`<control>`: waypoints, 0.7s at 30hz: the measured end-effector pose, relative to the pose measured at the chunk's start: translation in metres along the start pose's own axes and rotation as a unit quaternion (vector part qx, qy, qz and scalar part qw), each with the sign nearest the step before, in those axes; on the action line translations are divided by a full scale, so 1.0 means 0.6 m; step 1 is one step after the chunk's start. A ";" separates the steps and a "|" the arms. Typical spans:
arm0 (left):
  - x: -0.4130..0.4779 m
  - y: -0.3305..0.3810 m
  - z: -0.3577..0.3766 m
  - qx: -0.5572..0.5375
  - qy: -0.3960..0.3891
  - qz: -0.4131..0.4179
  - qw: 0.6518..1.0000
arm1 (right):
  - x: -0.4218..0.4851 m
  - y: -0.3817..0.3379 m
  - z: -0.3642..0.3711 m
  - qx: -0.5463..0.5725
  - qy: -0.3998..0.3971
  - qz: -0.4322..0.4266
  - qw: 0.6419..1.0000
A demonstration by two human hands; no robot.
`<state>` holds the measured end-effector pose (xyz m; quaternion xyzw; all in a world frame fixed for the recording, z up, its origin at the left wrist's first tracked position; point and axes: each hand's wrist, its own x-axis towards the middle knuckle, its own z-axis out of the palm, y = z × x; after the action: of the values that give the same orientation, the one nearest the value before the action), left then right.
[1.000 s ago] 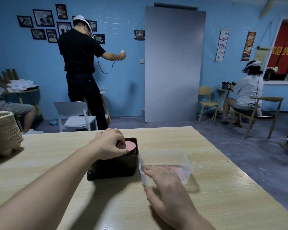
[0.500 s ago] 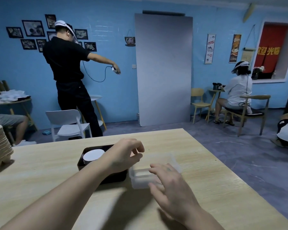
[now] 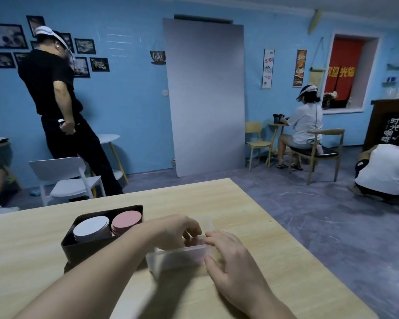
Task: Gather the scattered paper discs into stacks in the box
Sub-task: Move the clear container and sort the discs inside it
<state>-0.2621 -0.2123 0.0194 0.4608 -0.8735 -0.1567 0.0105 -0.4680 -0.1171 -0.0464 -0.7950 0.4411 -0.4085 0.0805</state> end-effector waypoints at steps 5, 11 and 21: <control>0.004 0.005 -0.004 0.056 -0.005 0.021 0.998 | 0.000 0.011 0.005 -0.002 -0.014 0.003 1.000; 0.001 0.001 0.002 0.046 0.027 0.034 0.998 | 0.000 0.007 0.004 -0.001 -0.015 0.009 1.000; -0.030 -0.008 -0.037 -0.037 0.047 -0.002 0.998 | -0.002 0.008 0.005 0.002 0.000 -0.001 1.000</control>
<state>-0.2443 -0.2058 0.0415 0.4685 -0.8648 -0.1674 0.0685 -0.4692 -0.1197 -0.0510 -0.7955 0.4394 -0.4092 0.0820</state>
